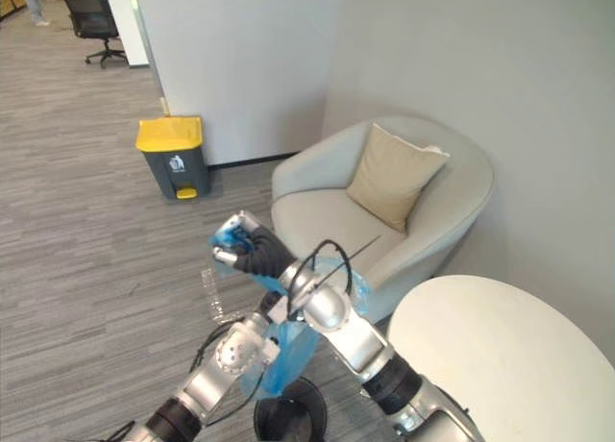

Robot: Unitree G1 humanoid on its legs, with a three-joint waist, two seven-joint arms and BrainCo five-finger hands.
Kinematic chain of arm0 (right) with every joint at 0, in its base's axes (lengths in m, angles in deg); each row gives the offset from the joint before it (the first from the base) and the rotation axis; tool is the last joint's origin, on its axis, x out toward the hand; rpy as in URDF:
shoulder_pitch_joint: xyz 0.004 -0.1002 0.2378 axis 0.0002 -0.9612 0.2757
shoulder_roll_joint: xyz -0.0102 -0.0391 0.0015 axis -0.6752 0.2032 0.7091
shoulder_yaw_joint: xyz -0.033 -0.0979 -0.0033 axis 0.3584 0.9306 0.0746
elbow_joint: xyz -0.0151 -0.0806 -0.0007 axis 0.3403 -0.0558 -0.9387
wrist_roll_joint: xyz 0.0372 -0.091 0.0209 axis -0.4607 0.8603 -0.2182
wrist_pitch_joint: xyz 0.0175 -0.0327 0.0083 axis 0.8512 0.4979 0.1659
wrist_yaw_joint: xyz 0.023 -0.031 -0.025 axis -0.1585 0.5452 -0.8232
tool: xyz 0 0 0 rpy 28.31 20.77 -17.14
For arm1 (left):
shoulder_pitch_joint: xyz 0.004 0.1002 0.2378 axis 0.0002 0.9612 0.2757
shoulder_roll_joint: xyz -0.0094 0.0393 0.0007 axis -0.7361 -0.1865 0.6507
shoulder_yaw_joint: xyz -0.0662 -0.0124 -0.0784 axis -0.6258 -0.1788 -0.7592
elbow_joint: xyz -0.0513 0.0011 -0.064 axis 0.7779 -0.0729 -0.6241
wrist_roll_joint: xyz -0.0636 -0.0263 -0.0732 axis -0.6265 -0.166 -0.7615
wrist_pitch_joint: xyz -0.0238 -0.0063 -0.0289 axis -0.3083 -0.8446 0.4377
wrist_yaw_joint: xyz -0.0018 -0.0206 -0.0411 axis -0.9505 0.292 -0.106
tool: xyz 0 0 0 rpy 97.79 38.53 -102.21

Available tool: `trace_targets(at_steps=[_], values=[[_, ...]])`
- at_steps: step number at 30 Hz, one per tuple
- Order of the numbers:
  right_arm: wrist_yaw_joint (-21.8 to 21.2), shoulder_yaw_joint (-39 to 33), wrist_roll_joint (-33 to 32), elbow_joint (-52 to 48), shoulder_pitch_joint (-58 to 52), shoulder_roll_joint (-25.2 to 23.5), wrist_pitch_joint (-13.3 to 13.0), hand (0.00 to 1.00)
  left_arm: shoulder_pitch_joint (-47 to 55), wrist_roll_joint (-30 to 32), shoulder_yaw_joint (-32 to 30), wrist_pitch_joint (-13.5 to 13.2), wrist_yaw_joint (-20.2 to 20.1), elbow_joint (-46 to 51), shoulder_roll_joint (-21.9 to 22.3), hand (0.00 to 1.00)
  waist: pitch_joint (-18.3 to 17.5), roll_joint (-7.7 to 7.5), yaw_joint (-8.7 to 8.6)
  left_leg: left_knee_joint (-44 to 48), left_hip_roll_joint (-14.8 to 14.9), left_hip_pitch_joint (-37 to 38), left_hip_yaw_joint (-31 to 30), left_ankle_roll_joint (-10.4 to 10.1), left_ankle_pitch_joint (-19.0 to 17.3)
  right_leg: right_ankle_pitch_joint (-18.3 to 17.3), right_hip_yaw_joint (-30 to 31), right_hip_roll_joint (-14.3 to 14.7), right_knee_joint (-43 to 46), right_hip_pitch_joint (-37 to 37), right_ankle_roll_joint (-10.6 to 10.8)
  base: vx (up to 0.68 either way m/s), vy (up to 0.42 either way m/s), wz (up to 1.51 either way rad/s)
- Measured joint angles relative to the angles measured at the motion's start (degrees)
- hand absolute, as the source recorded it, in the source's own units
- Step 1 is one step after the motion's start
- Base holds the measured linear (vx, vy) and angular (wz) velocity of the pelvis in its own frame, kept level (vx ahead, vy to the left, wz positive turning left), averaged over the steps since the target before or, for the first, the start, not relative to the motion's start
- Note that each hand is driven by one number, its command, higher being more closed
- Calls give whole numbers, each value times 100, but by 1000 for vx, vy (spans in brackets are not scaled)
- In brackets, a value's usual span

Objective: Gather rubbish on tea table into small bin, then transfer packed bag to large trash can.

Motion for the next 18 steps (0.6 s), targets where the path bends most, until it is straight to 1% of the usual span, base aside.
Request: trace_targets(at_steps=[4, 12, 15, 16, 17, 18], values=[[-63, 117, 3, 0, -36, -69, -1, 100, -81, -176, 50, 16, 18, -4, -1, 100, -5, -8, -38, 1, -2, -37, 1, 1, 0, 29, 9, 0, -51, -9, 29, 0, 0, 0], [-68, 95, 87, 44, -274, -89, -77, 100, -178, -292, 47, 21, 55, 41, -1, 100, -2, -22, -81, 2, -3, -37, 10, 2, -2, 90, 25, 6, -92, 1, -52, 20, -1, -1], [-45, 30, 453, 360, -406, -42, -111, 100, -178, -338, -3, 22, 56, 227, -2, 100, 21, -58, -93, 2, 1, -34, 10, 2, -2, 90, 29, 9, -93, 3, -53, 0, 0, 0], [-20, -65, 691, 499, -515, -27, -122, 100, -178, -341, -4, 21, 57, 340, -2, 100, 36, -84, -93, 2, 3, -32, 8, 2, -1, 90, 28, 9, -91, 6, -53, 0, 0, 0], [2, -127, 834, 570, -599, 5, -121, 0, -178, -342, -6, 21, 58, 420, -4, 100, 45, -99, -90, 2, 3, -32, 7, 2, -2, 88, 28, 9, -91, 7, -51, 0, 0, 0], [28, -143, 999, 613, -668, 77, -123, 0, -178, -354, -12, 19, 58, 492, -12, 100, 51, -108, -90, 2, 1, -32, 7, 2, -2, 74, 28, 6, -91, 7, -30, 0, 0, 0]])
